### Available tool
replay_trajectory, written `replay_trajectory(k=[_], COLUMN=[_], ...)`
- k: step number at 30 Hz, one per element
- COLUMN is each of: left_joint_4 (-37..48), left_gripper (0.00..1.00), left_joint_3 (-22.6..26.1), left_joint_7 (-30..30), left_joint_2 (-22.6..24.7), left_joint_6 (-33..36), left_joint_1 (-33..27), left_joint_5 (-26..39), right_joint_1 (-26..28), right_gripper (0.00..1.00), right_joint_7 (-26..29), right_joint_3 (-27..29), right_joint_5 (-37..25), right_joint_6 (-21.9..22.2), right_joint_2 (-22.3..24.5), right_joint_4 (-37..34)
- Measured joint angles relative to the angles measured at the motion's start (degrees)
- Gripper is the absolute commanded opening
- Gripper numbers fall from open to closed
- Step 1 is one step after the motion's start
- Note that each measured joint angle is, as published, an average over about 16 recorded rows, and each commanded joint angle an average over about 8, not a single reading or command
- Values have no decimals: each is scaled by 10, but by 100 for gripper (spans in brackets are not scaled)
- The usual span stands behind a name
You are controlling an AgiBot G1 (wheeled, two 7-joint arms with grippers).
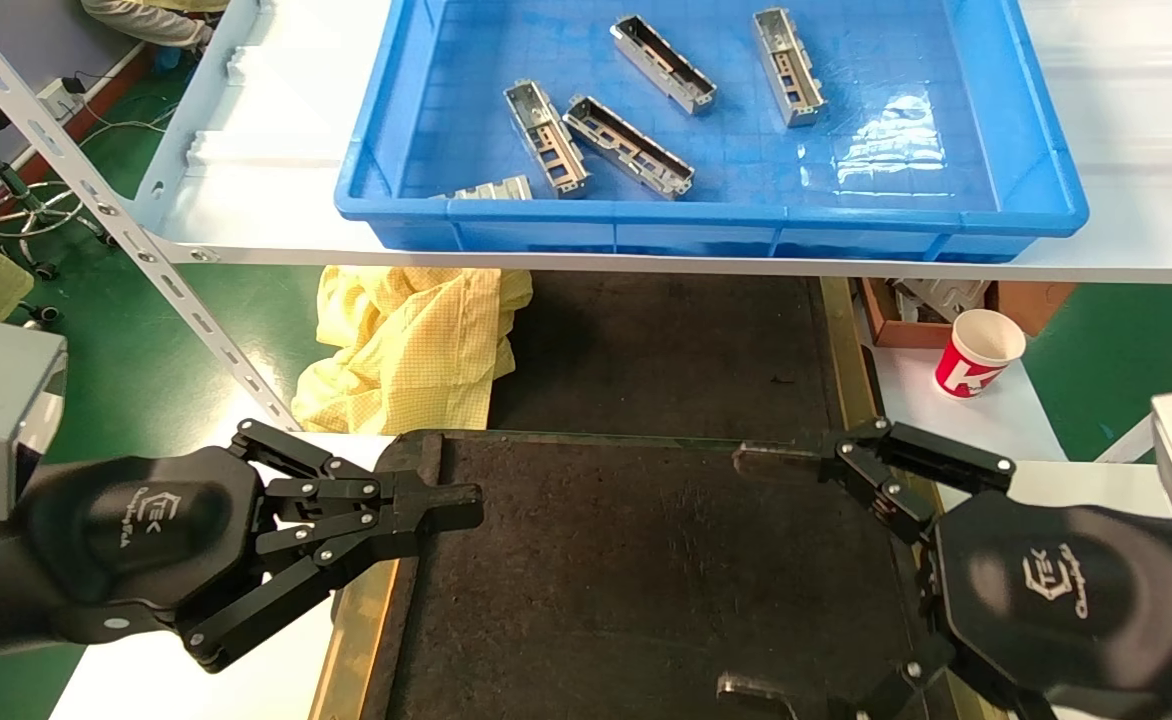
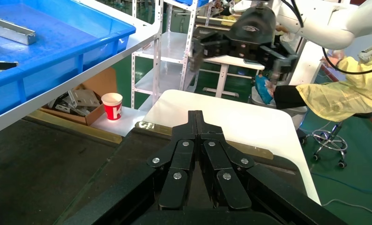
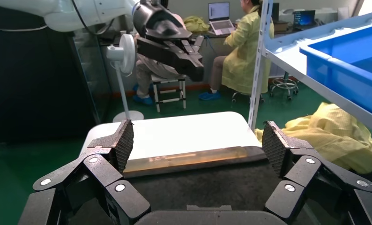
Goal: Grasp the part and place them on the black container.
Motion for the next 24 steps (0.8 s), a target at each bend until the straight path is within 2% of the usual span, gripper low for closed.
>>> replay_trajectory(k=[4, 9, 16, 17, 19, 24], left_joint_4=[0, 0, 0, 0, 0, 0], left_gripper=[0, 0, 0, 3, 17, 80], left_joint_3=[0, 0, 0, 0, 0, 0], left_joint_7=[0, 0, 0, 0, 0, 0], left_joint_2=[0, 0, 0, 0, 0, 0], left_joint_6=[0, 0, 0, 0, 0, 0], left_joint_1=[0, 0, 0, 0, 0, 0], left_joint_5=[0, 0, 0, 0, 0, 0], right_joint_1=[43, 126, 265, 285, 324, 405], right_gripper=[100, 100, 100, 100, 100, 100], right_joint_7=[2, 5, -5, -10, -20, -57], right_joint_3=[-6, -24, -67, -74, -87, -116], right_joint_5=[-26, -77, -161, -173, -197, -253], right_joint_6=[11, 23, 28, 28, 30, 48], right_joint_2=[-11, -42, -118, -131, -157, -218], right_joint_4=[-16, -57, -166, -187, -231, -349])
